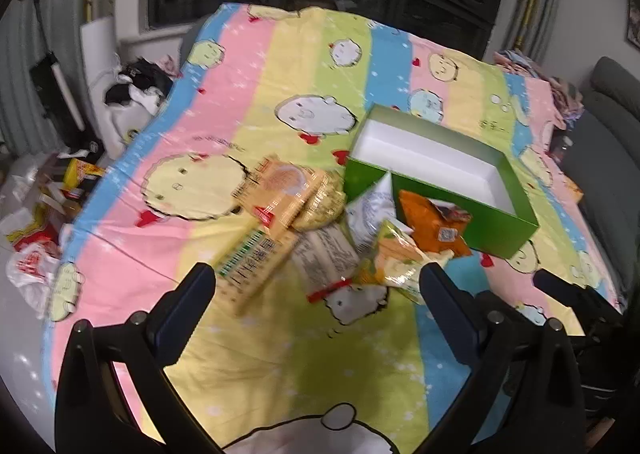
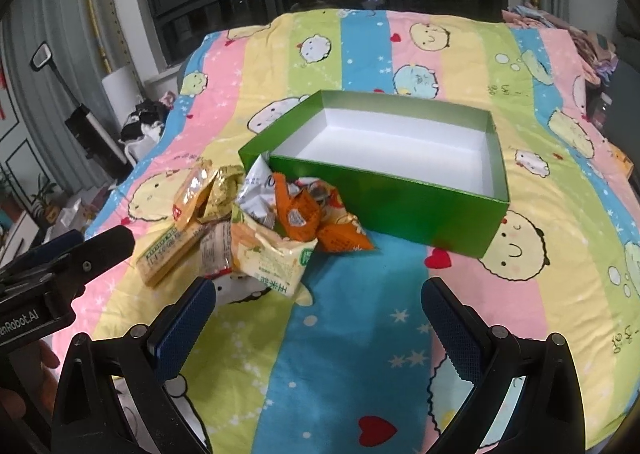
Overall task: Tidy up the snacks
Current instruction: 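Move the right gripper toward the snack pile beside the green box, then grasp the yellow-green bread bag with the right gripper and lift it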
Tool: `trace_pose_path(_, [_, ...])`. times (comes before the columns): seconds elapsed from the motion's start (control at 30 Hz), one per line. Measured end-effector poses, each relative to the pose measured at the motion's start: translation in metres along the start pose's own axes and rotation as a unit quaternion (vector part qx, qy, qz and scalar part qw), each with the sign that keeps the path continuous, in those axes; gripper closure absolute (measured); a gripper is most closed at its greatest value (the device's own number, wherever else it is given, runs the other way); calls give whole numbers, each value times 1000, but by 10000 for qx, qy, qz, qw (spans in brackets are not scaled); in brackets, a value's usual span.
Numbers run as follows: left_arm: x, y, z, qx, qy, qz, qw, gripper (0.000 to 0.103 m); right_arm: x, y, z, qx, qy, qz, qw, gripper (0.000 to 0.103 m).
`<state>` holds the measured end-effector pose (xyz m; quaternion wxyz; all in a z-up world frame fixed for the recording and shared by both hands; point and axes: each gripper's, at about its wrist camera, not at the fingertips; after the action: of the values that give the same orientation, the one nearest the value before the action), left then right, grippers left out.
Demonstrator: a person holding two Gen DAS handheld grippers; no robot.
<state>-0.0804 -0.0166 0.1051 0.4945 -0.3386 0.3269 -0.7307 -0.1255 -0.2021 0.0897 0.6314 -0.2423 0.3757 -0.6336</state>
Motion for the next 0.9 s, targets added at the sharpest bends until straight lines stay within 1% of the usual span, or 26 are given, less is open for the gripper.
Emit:
trace_pose_path(0.07, [-2, 7, -2, -115, -8, -280, 9995, 3, -2, 5, -1, -114, -103, -63, 9999, 0])
trace_pose_path(0.13, [-5, 13, -5, -201, -47, -398, 9990, 16, -3, 13, -2, -275, -176, -133, 9994, 3])
trace_pose_path(0.17, [-7, 18, -7, -283, -67, -427, 9987, 20, -4, 17, -4, -381, -207, -167, 9989, 8])
trace_pose_path(0.2, [-10, 24, -8, -396, -93, -502, 9979, 28, -3, 21, -5, -440, -234, -147, 9987, 13])
trace_pose_path(0.27, [-16, 32, -12, -577, -158, -759, 9953, 35, -1, 28, -9, -530, -259, 14, 9983, 17])
trace_pose_path(0.3, [-18, 34, -13, -624, -190, -924, 9936, 35, 0, 32, -10, -584, -266, 136, 9978, 17])
trace_pose_path(0.33, [-20, 36, -14, -641, -223, -1131, 9913, 35, 0, 35, -12, -547, -265, 227, 9979, 17])
trace_pose_path(0.4, [-19, 40, -14, -548, -179, -1456, 9877, 35, 1, 42, -13, -492, -268, 371, 9977, 20])
trace_pose_path(0.43, [-18, 42, -14, -513, -136, -1539, 9867, 35, 1, 45, -12, -520, -267, 399, 9975, 21])
trace_pose_path(0.47, [-15, 45, -12, -482, -62, -1605, 9858, 35, 1, 48, -12, -571, -258, 435, 9971, 24])
trace_pose_path(0.57, [-6, 55, -2, -429, 213, -1788, 9827, 35, 1, 56, -8, -596, -238, 568, 9963, 28])
trace_pose_path(0.63, [2, 66, 6, -456, 404, -1778, 9822, 35, -1, 65, -4, -567, -262, 565, 9964, 30])
trace_pose_path(0.67, [6, 71, 9, -488, 460, -1777, 9818, 35, -1, 68, -2, -617, -261, 550, 9962, 35])
trace_pose_path(0.7, [8, 76, 12, -507, 485, -1783, 9815, 37, -1, 73, 0, -675, -255, 543, 9959, 39])
trace_pose_path(0.77, [9, 86, 19, -574, 528, -1869, 9793, 42, 0, 79, 2, -759, -212, 609, 9950, 43])
trace_pose_path(0.83, [13, 96, 23, -675, 596, -1884, 9780, 47, 1, 87, 4, -840, -162, 742, 9936, 45])
trace_pose_path(0.9, [15, 103, 25, -789, 622, -1990, 9748, 50, 1, 90, 4, -891, -135, 834, 9924, 50])
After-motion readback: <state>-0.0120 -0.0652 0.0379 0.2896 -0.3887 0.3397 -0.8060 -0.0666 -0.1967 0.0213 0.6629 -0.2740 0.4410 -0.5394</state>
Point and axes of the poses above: each gripper's, at about its wrist camera, not at the fingertips, and y roughly the way its jaws point, x to its right, z to its top, and after that the axes turned 13 degrees about -x, right-handed
